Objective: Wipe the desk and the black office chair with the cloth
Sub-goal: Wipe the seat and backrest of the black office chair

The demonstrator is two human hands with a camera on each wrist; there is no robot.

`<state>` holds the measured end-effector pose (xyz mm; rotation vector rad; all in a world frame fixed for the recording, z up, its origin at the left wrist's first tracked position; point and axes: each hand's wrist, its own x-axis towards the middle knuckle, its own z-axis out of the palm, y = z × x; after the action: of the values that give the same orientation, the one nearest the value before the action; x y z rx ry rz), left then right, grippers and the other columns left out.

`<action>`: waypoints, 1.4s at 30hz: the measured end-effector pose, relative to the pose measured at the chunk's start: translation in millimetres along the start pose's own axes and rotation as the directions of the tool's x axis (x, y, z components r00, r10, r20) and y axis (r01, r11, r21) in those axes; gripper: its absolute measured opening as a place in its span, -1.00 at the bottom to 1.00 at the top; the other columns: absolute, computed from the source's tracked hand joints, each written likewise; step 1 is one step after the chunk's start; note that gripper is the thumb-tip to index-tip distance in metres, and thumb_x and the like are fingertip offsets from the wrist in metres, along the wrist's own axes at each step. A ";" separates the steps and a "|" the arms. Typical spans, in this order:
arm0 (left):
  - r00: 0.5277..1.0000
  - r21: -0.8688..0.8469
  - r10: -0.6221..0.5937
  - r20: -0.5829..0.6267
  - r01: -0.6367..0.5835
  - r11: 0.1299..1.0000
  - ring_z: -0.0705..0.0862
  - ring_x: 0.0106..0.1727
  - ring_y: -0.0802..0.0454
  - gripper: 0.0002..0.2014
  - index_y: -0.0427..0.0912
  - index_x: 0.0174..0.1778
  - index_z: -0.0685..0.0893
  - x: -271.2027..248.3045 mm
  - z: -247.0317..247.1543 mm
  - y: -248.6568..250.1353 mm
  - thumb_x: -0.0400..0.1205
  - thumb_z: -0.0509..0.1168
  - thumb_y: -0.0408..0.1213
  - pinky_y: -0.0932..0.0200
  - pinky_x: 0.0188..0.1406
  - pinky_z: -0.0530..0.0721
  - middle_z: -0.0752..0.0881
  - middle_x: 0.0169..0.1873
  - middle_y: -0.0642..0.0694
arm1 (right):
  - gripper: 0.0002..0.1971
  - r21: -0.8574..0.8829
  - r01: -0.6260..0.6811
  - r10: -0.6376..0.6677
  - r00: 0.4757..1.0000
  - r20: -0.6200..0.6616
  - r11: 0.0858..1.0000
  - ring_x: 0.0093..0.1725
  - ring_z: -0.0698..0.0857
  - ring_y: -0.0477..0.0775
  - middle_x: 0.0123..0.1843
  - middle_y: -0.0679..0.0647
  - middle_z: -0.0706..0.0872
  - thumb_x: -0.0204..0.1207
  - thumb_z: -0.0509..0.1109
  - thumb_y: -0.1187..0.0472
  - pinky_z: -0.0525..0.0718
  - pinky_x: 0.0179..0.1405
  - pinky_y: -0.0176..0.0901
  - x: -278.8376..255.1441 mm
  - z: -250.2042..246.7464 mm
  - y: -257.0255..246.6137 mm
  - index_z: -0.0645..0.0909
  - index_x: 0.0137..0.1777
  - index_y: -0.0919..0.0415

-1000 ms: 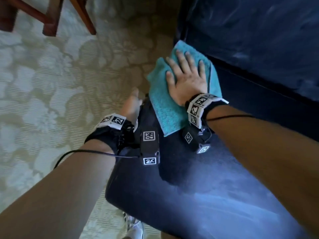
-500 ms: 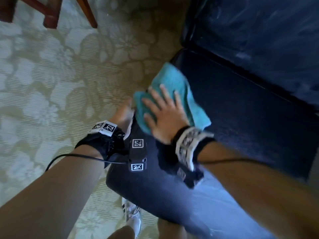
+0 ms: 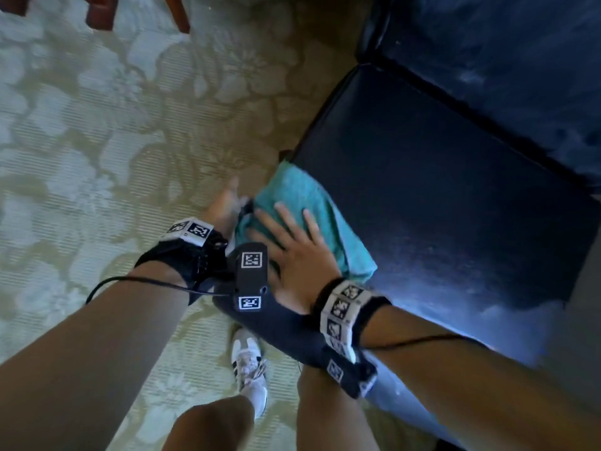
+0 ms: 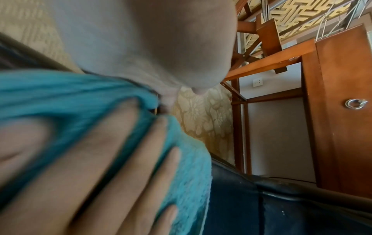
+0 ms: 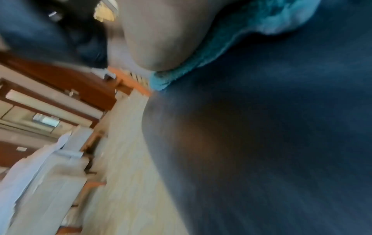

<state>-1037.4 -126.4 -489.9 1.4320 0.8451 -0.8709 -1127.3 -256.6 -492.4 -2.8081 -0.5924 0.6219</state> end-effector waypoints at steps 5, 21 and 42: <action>0.980 -0.075 0.090 -0.175 -0.105 0.992 0.67 -0.07 -0.13 -0.59 -0.04 0.57 0.35 -2.2 -2.5 -7.2 0.81 -0.09 -0.34 0.14 -0.28 0.63 0.67 0.20 -0.24 | -0.44 0.007 0.012 -0.012 0.996 0.084 1.000 0.68 -0.27 -0.07 0.72 -0.21 -0.16 0.67 -0.11 -0.28 -0.44 0.55 0.13 50.4 -34.9 56.7 -0.06 0.67 -0.30; 0.990 -0.232 -0.039 0.137 0.071 0.970 0.33 0.57 -0.08 -0.35 -0.12 0.66 0.17 -21.9 -14.7 -12.5 0.74 -0.21 0.20 0.06 0.10 0.48 0.36 0.53 -0.06 | -0.41 0.020 -0.314 0.314 0.941 -0.124 0.949 0.68 -0.31 0.07 0.73 -0.12 -0.20 0.63 -0.17 -0.32 -0.38 0.57 0.35 35.0 -13.4 21.1 0.00 0.66 -0.29; 0.985 -0.414 -0.048 0.164 0.113 0.903 0.73 -0.48 -0.04 -0.28 -0.22 -0.10 0.74 -24.9 -35.3 -35.7 0.62 -0.05 0.37 0.26 -0.46 0.61 0.78 -0.33 -0.17 | -0.43 -0.018 -0.184 0.181 0.977 -0.112 0.983 0.70 -0.21 0.13 0.74 -0.05 -0.13 0.65 -0.07 -0.13 -0.28 0.60 0.32 2.3 29.5 -57.2 0.09 0.67 -0.14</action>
<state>-1079.4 -89.9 -483.2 0.9452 0.9175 -0.7876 -1157.8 -201.0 -503.4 -2.9226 -0.3281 0.4890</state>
